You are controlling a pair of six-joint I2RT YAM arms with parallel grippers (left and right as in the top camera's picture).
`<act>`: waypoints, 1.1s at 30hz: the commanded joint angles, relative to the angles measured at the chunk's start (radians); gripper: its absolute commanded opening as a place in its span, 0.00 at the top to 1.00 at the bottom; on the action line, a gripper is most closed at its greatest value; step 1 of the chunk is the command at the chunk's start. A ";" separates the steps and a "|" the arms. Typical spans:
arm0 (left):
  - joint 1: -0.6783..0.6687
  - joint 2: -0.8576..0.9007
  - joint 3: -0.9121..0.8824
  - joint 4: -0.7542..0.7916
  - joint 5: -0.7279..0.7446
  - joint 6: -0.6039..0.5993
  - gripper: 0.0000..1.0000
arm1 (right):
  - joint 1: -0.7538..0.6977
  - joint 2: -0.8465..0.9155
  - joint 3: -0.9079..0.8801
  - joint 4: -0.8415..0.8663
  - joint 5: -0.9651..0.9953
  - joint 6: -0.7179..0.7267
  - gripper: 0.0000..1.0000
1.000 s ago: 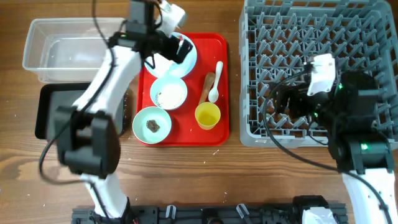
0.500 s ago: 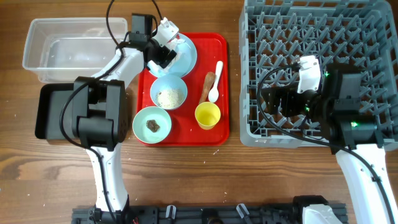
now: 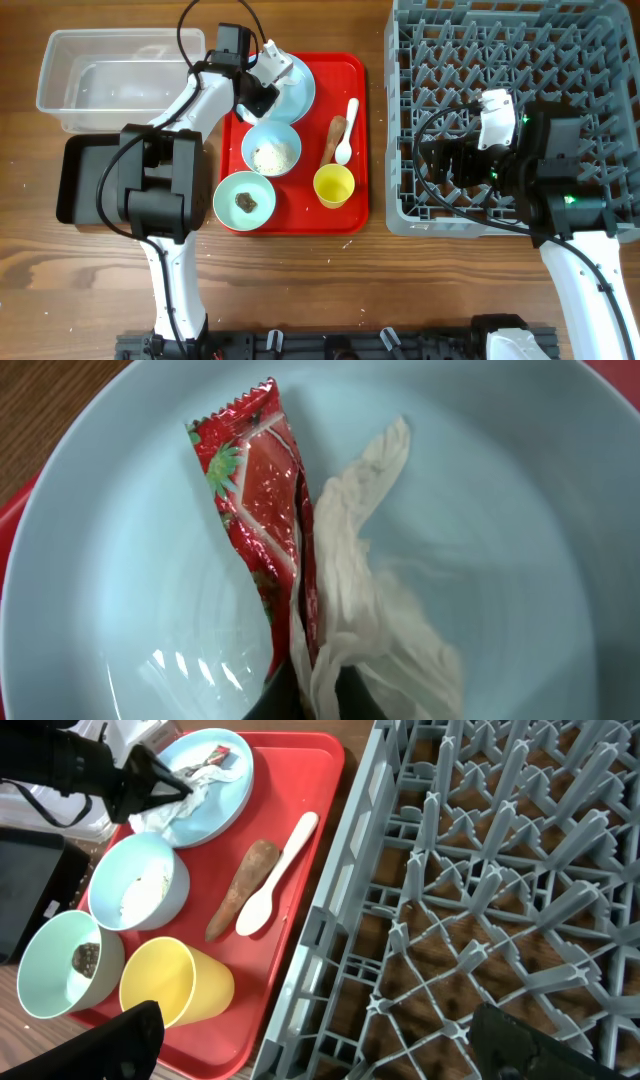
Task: Sort waste into correct bins and load items into the dishwasher rack
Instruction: 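Carry the wrapper and tissue left and drop them into the clear bin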
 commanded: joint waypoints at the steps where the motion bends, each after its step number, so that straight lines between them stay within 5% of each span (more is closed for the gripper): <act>1: 0.009 -0.024 0.018 0.005 -0.047 -0.232 0.96 | 0.007 0.005 0.016 0.002 -0.020 -0.005 0.00; 5: 0.012 -0.188 0.115 -0.045 -0.046 -0.463 0.96 | 0.007 0.005 0.016 0.002 -0.020 -0.005 0.00; 10: 0.093 -0.382 0.120 -0.063 -0.142 -0.467 0.96 | 0.007 0.005 0.016 0.002 -0.021 -0.005 0.00; 17: 0.350 -0.280 0.119 -0.055 -0.168 -0.500 0.96 | 0.007 0.006 0.016 0.003 -0.020 0.017 0.00; 19: 0.377 -0.219 0.119 -0.055 -0.113 -0.500 0.78 | 0.007 0.006 0.016 0.003 -0.020 0.017 0.00; 21: 0.381 -0.168 0.119 -0.055 -0.093 -0.500 0.06 | 0.007 0.006 0.016 0.002 -0.020 0.016 0.00; 27: 0.319 -0.266 0.121 -0.076 -0.090 -0.502 0.00 | 0.007 0.006 0.016 0.003 -0.020 0.016 0.00; 33: 0.129 -0.432 0.118 -0.477 0.126 -0.546 0.00 | 0.007 0.006 0.016 0.004 -0.020 0.016 0.00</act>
